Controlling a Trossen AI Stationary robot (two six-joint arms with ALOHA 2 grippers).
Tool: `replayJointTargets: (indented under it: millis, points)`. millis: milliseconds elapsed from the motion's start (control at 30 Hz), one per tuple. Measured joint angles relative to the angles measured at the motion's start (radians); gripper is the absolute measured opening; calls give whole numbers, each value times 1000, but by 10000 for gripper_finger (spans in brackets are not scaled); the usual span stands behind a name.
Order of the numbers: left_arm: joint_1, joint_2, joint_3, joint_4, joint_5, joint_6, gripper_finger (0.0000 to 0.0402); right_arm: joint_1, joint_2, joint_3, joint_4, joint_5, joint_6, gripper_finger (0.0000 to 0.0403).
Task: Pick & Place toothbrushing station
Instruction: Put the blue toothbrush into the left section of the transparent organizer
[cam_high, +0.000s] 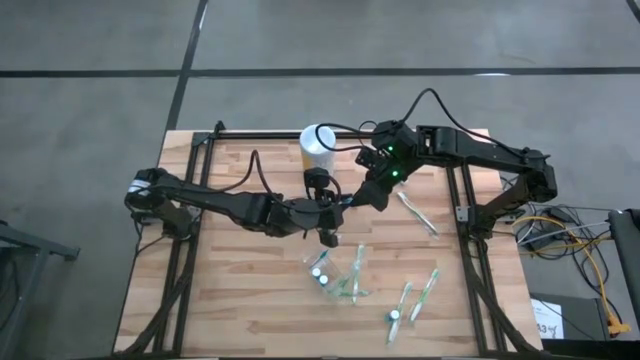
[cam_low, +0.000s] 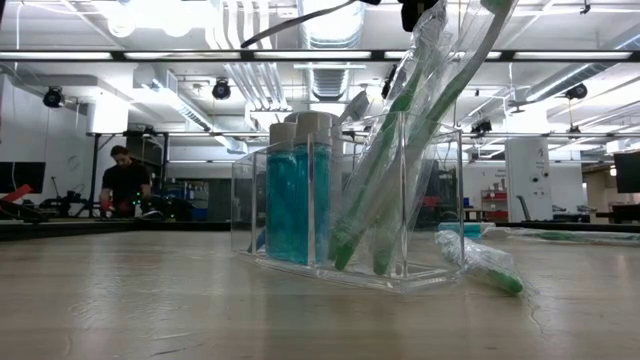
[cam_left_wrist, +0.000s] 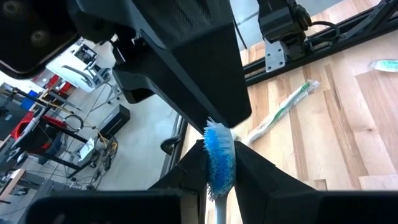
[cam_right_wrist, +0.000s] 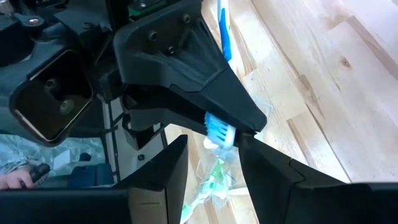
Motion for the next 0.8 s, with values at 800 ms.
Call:
replayJointTargets:
  millis: [800]
  points:
    - [2, -14, 0, 123, -86, -150, 57, -13, -163, 0, -199, 448, -64, 120]
